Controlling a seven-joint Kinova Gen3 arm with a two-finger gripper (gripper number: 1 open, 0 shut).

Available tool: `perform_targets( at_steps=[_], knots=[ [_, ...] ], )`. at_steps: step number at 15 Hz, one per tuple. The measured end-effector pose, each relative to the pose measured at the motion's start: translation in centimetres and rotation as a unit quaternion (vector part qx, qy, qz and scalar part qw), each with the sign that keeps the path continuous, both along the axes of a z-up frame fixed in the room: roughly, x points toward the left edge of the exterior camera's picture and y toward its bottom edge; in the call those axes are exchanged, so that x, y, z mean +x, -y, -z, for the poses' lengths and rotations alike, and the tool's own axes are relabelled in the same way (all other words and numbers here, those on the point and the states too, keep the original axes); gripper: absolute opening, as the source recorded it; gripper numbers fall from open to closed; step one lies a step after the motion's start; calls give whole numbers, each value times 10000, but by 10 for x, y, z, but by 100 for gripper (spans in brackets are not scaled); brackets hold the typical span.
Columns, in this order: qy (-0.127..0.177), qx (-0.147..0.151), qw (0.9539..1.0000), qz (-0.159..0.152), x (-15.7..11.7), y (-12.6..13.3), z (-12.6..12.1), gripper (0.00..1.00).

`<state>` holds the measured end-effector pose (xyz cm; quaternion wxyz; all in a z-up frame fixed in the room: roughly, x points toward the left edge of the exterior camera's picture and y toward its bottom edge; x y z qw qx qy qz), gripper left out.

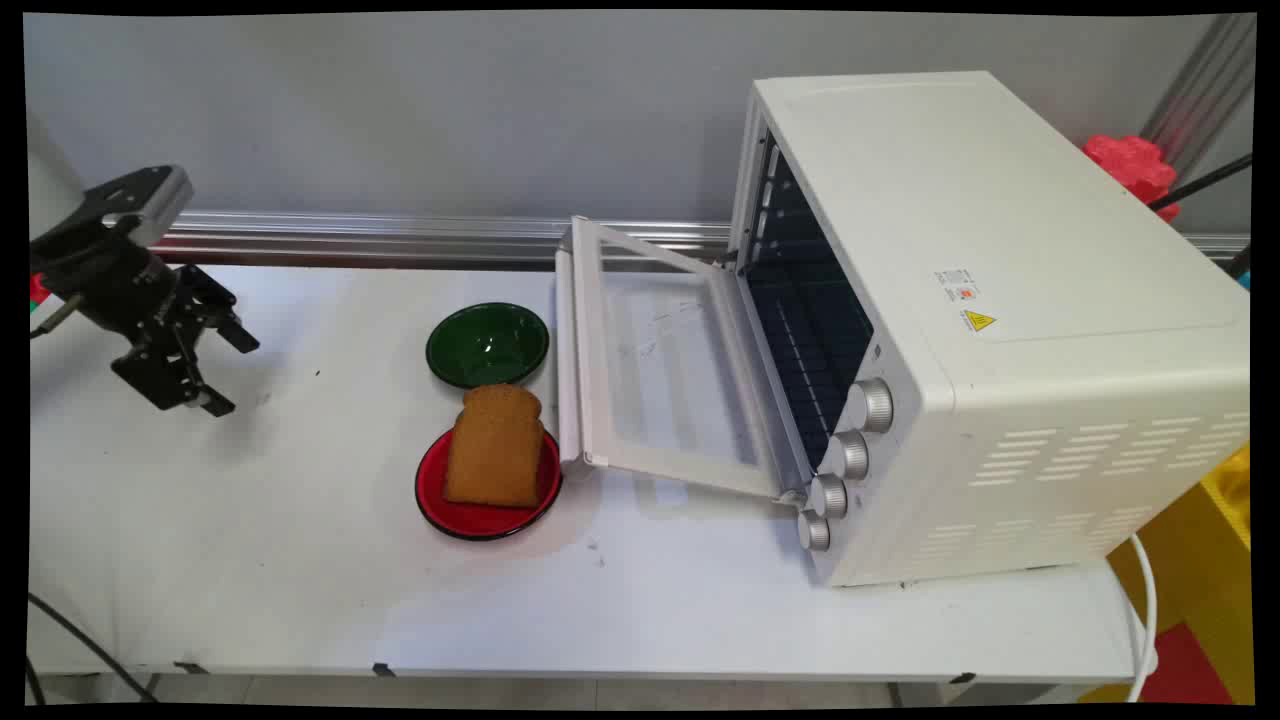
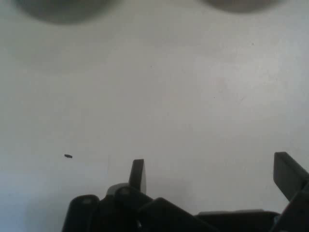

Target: Close the oven

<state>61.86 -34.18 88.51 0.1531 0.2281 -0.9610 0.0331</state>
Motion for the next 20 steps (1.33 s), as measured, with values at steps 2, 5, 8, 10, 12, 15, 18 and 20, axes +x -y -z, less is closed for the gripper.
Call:
perform_targets(
  at_steps=[2,5,8,10,12,15,18,20],
  knots=[
    [-136,-35,9999,-31,-4,5,2,100],
    [-575,-142,9981,-138,-22,17,2,100],
    [-944,-287,9949,-209,-37,30,1,100],
    [-1180,-418,9919,-230,-48,41,0,100],
    [-1350,-537,9891,-225,-55,50,-1,100],
    [-1555,-663,9854,-204,-64,60,-3,100],
    [-1710,-743,9823,-171,-70,67,-4,100],
    [-1780,-783,9808,-147,-73,70,-6,100]
  ],
)
